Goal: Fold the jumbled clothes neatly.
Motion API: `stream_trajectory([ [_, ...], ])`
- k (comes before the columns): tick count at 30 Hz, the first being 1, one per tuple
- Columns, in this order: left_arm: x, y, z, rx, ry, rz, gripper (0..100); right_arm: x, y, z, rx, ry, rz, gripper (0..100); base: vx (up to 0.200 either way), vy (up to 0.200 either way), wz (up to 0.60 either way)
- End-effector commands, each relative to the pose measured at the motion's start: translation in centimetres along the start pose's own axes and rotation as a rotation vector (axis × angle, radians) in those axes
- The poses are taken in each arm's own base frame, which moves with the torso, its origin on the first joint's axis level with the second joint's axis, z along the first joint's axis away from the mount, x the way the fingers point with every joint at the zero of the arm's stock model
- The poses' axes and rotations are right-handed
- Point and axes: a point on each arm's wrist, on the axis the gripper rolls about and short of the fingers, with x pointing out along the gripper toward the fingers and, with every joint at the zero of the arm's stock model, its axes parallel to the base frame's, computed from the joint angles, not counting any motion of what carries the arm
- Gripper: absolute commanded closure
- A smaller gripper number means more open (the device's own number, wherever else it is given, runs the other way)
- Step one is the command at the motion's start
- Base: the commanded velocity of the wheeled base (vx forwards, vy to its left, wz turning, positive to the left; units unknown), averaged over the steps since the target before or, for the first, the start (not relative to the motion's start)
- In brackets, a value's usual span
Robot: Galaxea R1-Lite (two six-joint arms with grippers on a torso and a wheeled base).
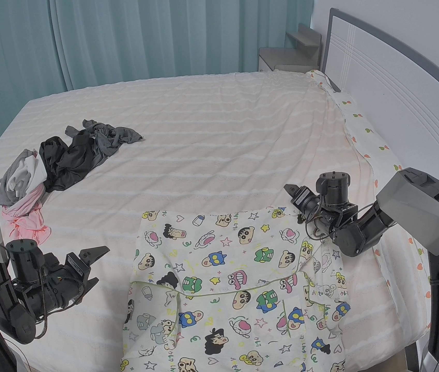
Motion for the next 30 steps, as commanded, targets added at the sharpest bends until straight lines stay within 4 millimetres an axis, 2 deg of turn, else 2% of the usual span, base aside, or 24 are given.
stream_trajectory([
  [1, 0.0, -0.1, 0.1, 0.003, -0.009, -0.011, 0, 0.8, 1.6, 0.8, -0.013, -0.047, 0.073, 0, 0.000, 0.000, 0.00],
  [10, 0.0, 0.0, 0.2, 0.002, -0.011, -0.009, 0, 1.3, 3.8, 2.5, -0.051, -0.090, 0.161, 0, 0.000, 0.000, 0.00],
  [16, 0.0, 0.0, 0.2, 0.001, -0.012, -0.007, 0, 1.2, 2.7, 2.0, -0.082, -0.042, 0.087, 0, 0.000, 0.000, 0.00],
  [22, 0.0, 0.0, 0.2, 0.003, -0.013, -0.008, 0, -0.4, 0.3, 1.6, -0.097, 0.019, 0.002, 0, 0.000, 0.000, 0.00],
  [26, 0.0, 0.0, 0.2, 0.002, -0.014, -0.008, 0, -2.9, -1.2, 0.9, -0.102, 0.107, -0.030, 0, 0.000, 0.000, 0.00],
  [30, 0.1, 0.0, 0.2, 0.002, -0.012, -0.007, 0, -5.1, -1.6, 0.8, -0.097, 0.192, -0.007, 0, 0.000, 0.000, 0.00],
])
